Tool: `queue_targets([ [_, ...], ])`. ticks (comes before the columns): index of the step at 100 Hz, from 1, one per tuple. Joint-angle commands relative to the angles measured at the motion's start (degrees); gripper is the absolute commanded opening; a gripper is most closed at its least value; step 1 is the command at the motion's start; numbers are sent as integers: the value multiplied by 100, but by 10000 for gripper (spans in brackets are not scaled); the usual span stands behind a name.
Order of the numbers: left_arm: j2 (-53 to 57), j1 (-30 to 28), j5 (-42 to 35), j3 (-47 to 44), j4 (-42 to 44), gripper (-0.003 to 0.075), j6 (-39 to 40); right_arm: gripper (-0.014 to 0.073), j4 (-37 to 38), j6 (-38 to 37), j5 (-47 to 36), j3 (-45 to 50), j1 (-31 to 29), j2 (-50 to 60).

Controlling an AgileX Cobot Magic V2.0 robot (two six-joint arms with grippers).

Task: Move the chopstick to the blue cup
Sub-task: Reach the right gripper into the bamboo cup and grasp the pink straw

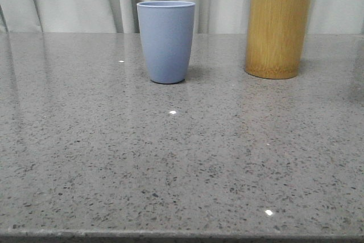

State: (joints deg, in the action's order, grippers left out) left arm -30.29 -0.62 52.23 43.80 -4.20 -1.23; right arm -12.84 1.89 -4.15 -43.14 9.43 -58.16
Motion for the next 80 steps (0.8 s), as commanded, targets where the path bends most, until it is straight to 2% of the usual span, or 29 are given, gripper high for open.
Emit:
queue_targets([
  [1,-22,-6,-423,137,-24,537,59,559,-27,11,-1056,-204,1,-237],
  [49,-22,-6,-423,137,-24,537,59,559,-27,-1049,-2629,-237,1,-1376],
  [80,-22,-6,-423,137,-24,537,59,559,-27,-1497,-2712,-747,1,-2051],
])
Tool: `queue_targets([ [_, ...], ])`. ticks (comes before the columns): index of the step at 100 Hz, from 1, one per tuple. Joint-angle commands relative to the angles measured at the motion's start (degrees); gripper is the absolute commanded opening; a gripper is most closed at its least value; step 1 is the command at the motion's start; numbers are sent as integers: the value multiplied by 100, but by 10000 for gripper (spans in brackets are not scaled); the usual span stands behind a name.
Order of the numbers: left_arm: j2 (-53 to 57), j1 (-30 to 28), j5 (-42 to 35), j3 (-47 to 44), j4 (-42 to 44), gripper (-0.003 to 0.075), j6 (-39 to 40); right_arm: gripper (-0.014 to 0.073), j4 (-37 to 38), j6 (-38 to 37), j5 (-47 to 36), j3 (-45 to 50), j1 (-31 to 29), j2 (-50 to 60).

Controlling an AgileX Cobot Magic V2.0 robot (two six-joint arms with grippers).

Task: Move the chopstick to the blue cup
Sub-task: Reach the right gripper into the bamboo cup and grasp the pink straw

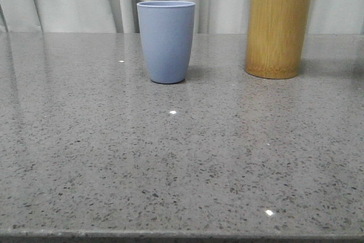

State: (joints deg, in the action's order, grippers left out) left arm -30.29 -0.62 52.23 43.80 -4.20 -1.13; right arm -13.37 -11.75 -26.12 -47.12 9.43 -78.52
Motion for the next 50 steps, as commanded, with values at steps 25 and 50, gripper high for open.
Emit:
queue_targets([
  [25,-22,-6,-423,137,-24,537,50,473,26,-542,-482,-515,7,-236],
  [50,-22,-6,-423,137,-24,537,50,302,26,-542,-507,-515,19,-236],
])
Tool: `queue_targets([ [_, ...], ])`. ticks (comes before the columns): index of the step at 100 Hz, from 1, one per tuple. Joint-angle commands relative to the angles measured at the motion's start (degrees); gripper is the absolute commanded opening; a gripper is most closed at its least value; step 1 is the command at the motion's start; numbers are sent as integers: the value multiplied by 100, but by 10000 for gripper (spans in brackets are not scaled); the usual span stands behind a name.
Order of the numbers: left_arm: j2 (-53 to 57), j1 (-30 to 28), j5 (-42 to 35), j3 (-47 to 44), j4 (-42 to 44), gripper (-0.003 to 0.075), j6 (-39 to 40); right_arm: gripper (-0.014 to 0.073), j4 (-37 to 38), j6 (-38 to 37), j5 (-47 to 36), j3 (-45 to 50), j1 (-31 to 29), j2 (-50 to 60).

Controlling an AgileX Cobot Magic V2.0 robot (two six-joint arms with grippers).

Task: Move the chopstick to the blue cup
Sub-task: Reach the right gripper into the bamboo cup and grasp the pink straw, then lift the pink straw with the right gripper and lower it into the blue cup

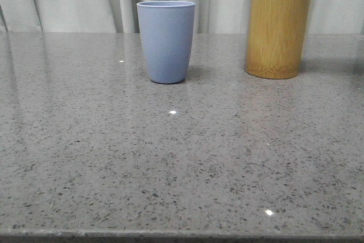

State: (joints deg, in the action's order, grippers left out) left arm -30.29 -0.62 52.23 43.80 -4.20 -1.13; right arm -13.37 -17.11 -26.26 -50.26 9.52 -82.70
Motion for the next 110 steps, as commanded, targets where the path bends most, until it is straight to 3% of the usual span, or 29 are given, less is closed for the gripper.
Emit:
queue_targets([
  [1,-22,-6,-423,137,-24,537,50,293,26,-5,-494,-201,16,182],
  [28,-22,-6,-423,137,-24,537,50,128,63,-94,-649,-201,37,187],
  [52,-22,-6,-423,137,-24,537,50,1,761,-181,-481,-482,37,214],
  [71,-22,-6,-423,137,-24,537,50,-39,1164,-196,163,-1028,37,439],
  [110,-22,-6,-423,137,-24,537,50,-40,1337,-196,1622,-2522,162,952],
])
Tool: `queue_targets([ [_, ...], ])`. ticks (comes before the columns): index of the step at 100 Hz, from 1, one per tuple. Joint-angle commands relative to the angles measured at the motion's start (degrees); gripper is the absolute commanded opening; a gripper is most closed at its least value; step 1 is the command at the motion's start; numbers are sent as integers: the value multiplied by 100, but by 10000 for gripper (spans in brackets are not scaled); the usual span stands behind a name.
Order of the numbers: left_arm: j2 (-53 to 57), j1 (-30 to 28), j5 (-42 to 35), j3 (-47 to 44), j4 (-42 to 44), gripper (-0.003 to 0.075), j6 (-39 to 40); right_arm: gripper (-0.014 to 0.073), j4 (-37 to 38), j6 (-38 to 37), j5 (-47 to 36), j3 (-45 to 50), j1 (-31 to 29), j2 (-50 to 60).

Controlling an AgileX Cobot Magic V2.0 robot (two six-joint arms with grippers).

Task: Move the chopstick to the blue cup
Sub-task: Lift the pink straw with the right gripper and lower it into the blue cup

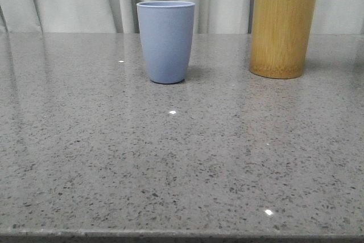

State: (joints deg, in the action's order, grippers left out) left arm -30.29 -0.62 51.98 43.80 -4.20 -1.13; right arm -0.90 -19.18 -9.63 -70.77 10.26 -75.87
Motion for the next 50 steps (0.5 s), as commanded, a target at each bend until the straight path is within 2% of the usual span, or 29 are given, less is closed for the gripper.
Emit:
queue_targets([
  [1,-22,-6,-398,137,-24,537,50,-40,90,11,-16,-493,115,274],
  [27,-22,-6,-388,137,-24,537,50,-40,90,6,150,-661,1112,179],
  [50,-22,-6,-378,137,-24,537,50,-40,90,6,-227,-661,1756,-262],
])
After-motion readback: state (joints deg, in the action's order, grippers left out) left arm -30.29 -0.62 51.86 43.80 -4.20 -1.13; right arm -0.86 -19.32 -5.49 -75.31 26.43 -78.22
